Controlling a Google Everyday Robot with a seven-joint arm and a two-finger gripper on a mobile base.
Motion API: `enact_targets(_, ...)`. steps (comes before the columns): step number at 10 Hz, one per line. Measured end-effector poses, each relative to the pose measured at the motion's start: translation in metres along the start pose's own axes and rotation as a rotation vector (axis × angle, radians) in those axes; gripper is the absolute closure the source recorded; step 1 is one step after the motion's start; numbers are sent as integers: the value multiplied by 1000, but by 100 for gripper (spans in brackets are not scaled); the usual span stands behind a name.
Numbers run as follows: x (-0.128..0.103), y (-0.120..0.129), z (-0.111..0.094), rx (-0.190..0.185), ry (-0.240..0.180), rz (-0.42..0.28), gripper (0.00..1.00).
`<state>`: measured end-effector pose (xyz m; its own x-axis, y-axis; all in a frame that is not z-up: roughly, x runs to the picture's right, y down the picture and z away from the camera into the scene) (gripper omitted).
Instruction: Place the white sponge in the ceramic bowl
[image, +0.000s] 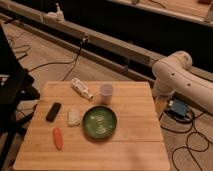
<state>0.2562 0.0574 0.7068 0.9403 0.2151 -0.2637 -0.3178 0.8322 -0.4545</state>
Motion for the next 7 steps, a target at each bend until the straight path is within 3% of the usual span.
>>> enact_targets(1,-31,0,-4,0,-35,53,35)
enact_targets(3,-67,5,-9,-14,-83,100,35)
enact_targets(6,-73,6,-9,-18,-91,114,35)
enact_targets(7,-68,8,-5,-36,-82,124,35)
